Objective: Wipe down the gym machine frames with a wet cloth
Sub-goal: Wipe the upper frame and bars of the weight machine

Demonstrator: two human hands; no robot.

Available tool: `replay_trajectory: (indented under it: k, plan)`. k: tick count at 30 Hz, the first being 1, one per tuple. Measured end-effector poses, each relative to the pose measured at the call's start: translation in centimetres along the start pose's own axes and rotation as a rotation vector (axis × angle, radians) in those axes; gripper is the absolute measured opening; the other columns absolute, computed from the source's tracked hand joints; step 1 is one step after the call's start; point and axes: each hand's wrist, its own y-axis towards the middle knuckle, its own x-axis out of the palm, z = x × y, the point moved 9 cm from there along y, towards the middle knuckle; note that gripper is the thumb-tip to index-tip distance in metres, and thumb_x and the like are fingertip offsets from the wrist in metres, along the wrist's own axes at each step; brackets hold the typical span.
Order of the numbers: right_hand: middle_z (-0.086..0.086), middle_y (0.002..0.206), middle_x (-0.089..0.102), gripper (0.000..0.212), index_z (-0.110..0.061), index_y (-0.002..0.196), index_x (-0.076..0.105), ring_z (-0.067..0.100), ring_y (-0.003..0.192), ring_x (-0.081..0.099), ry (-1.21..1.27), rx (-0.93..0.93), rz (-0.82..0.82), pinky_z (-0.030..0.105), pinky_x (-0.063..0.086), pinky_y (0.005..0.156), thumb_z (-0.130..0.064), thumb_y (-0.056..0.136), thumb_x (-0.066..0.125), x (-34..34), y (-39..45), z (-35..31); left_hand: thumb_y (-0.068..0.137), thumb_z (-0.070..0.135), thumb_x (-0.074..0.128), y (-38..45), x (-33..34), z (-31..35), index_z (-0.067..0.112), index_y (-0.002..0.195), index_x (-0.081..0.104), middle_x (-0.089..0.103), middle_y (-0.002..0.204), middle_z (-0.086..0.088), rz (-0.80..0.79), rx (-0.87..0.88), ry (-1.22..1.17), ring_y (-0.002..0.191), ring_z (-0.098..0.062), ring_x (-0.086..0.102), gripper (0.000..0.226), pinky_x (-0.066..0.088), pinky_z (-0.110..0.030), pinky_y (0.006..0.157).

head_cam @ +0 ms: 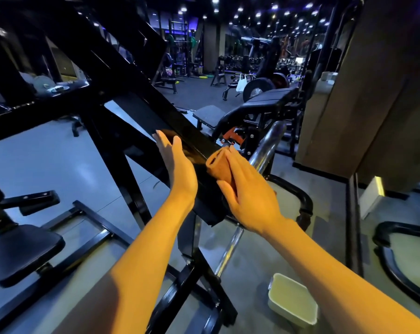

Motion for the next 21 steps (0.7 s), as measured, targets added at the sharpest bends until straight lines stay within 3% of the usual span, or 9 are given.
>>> replay_trajectory:
  k: [5, 8, 11, 15, 18, 21]
  plan:
    - [-0.005, 0.174, 0.009, 0.072, -0.02, 0.167, 0.008, 0.012, 0.158, 0.015, 0.014, -0.04, -0.013, 0.029, 0.023, 0.126, -0.045, 0.11, 0.044, 0.0, -1.6, 0.7, 0.111, 0.038, 0.03, -0.1, -0.7, 0.1, 0.033, 0.164, 0.004, 0.005, 0.171, 0.013, 0.046, 0.006, -0.005, 0.156, -0.011, 0.012, 0.059, 0.012, -0.027, 0.12]
    - [-0.006, 0.174, 0.008, 0.071, -0.021, 0.167, 0.007, 0.01, 0.159, 0.014, 0.041, -0.016, -0.053, 0.039, 0.027, 0.127, -0.045, 0.111, 0.042, -0.1, -5.8, 3.6, 0.112, 0.03, 0.034, -0.3, -0.8, 0.1, 0.033, 0.164, 0.007, 0.006, 0.171, 0.011, 0.04, 0.012, 0.025, 0.155, -0.009, 0.014, 0.059, 0.019, -0.016, 0.112]
    - [-0.007, 0.174, 0.009, 0.071, -0.022, 0.167, 0.006, 0.011, 0.159, 0.015, 0.04, -0.006, -0.056, 0.039, 0.026, 0.127, -0.048, 0.11, 0.039, -0.2, -5.7, 4.0, 0.111, 0.032, 0.036, -0.5, -0.4, 0.5, 0.034, 0.164, 0.003, -0.005, 0.171, 0.014, -0.002, 0.045, 0.057, 0.157, -0.009, 0.003, 0.062, 0.01, -0.032, 0.124]
    - [-0.001, 0.173, 0.018, 0.068, -0.02, 0.166, 0.014, 0.02, 0.154, 0.031, 0.013, -0.064, -0.026, 0.04, 0.036, 0.122, -0.049, 0.11, 0.04, 0.3, 0.4, 0.1, 0.111, 0.037, 0.034, -0.6, -0.3, 0.7, 0.033, 0.164, 0.001, -0.005, 0.17, 0.016, -0.017, 0.031, 0.058, 0.154, -0.003, 0.003, 0.062, 0.01, -0.026, 0.12]
    - [0.003, 0.173, 0.016, 0.073, -0.015, 0.166, 0.016, 0.017, 0.158, 0.019, 0.022, -0.054, 0.02, 0.036, 0.028, 0.126, -0.052, 0.109, 0.044, 0.9, 4.3, -2.3, 0.107, 0.044, 0.036, -0.5, -0.5, 0.5, 0.035, 0.164, 0.005, -0.002, 0.17, 0.017, 0.007, 0.042, 0.077, 0.155, -0.003, 0.004, 0.066, 0.012, -0.033, 0.127]
    - [-0.002, 0.174, 0.013, 0.073, -0.02, 0.167, 0.013, 0.012, 0.158, 0.016, 0.099, -0.043, 0.001, 0.031, 0.024, 0.126, -0.055, 0.109, 0.042, 0.5, 3.6, -2.1, 0.108, 0.037, 0.038, -0.5, -0.6, 0.5, 0.037, 0.164, 0.005, 0.0, 0.171, 0.017, 0.017, 0.045, 0.094, 0.156, -0.004, 0.005, 0.064, 0.013, -0.038, 0.128]
